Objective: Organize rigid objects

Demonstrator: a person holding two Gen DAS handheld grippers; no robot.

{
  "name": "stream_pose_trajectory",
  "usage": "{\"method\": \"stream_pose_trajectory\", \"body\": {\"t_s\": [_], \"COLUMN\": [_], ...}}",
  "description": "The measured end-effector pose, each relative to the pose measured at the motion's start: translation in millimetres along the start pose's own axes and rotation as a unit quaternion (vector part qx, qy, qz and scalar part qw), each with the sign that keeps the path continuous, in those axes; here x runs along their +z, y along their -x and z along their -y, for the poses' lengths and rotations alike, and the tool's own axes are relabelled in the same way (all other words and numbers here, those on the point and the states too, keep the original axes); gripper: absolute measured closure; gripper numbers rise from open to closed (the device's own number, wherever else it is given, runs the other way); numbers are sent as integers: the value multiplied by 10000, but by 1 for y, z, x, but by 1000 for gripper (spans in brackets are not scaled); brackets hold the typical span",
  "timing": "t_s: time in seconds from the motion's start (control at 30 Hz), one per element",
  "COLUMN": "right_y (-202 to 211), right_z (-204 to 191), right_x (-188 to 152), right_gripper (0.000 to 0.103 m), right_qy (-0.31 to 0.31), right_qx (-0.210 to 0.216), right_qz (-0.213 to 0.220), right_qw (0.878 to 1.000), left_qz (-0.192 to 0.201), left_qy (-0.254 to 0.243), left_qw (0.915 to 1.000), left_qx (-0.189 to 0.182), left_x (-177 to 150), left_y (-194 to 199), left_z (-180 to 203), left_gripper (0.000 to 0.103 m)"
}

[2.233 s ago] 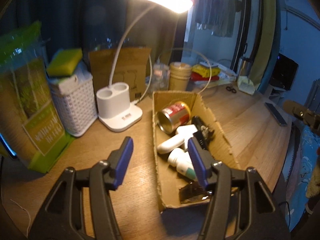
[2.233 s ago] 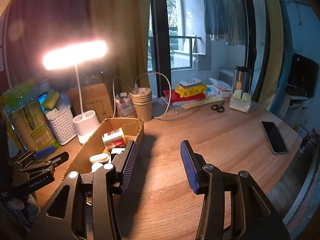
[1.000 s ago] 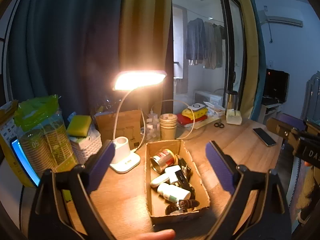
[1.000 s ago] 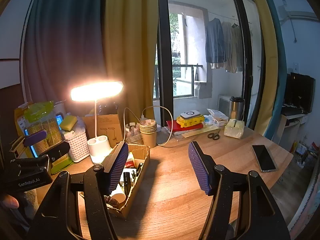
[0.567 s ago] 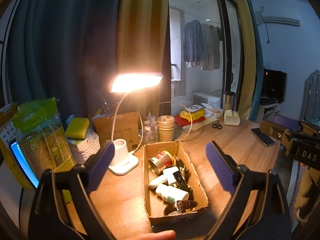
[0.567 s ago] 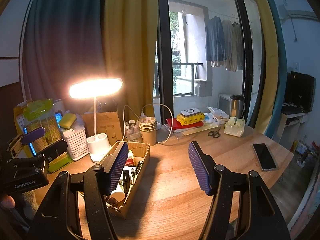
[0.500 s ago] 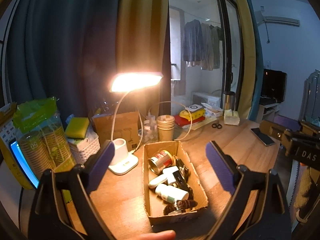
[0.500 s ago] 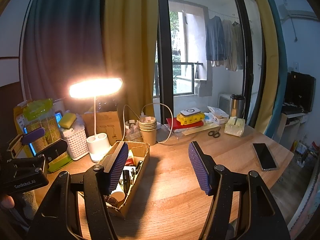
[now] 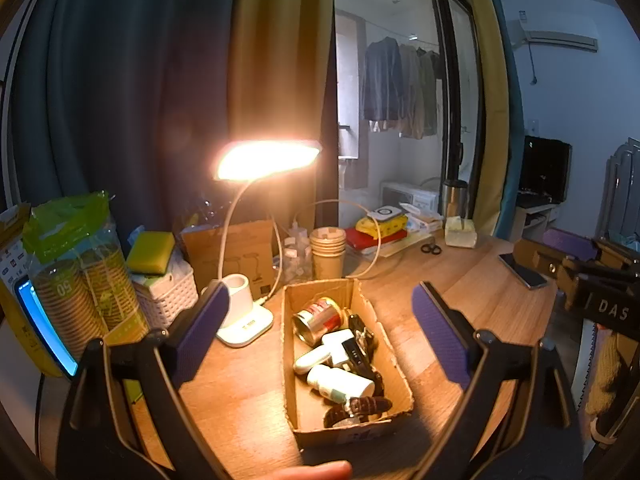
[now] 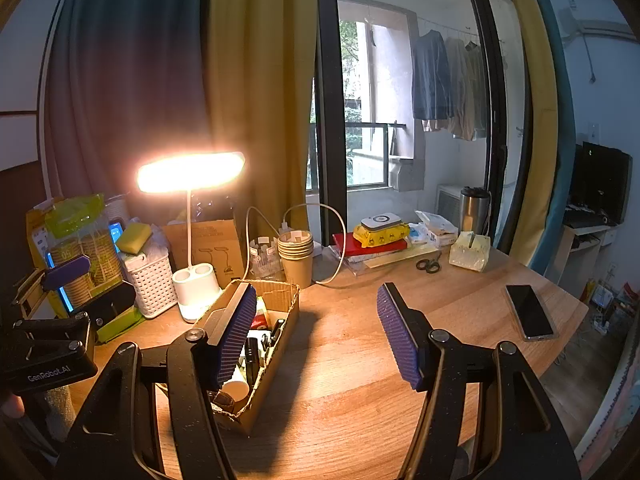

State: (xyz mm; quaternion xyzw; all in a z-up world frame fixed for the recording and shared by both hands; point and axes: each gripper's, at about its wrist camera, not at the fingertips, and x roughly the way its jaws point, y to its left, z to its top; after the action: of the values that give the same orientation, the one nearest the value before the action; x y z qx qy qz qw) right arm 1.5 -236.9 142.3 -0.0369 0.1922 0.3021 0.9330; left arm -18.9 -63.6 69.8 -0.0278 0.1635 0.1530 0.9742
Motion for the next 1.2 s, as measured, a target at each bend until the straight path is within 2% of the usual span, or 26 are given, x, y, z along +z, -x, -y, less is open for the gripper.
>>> {"method": "stream_pose_trajectory", "body": {"t_s": [1.2], "right_y": [-3], "right_z": [1], "right_x": [-8], "right_gripper": [37], "right_qy": [9], "right_qx": [8], "right_qz": [-39], "right_qw": [10000], "left_qz": [21], "left_qy": [3], "left_qw": [10000], "left_qx": [-25], "left_x": [-1], "left_y": [1], "left_z": [-1], "left_gripper": [9]}}
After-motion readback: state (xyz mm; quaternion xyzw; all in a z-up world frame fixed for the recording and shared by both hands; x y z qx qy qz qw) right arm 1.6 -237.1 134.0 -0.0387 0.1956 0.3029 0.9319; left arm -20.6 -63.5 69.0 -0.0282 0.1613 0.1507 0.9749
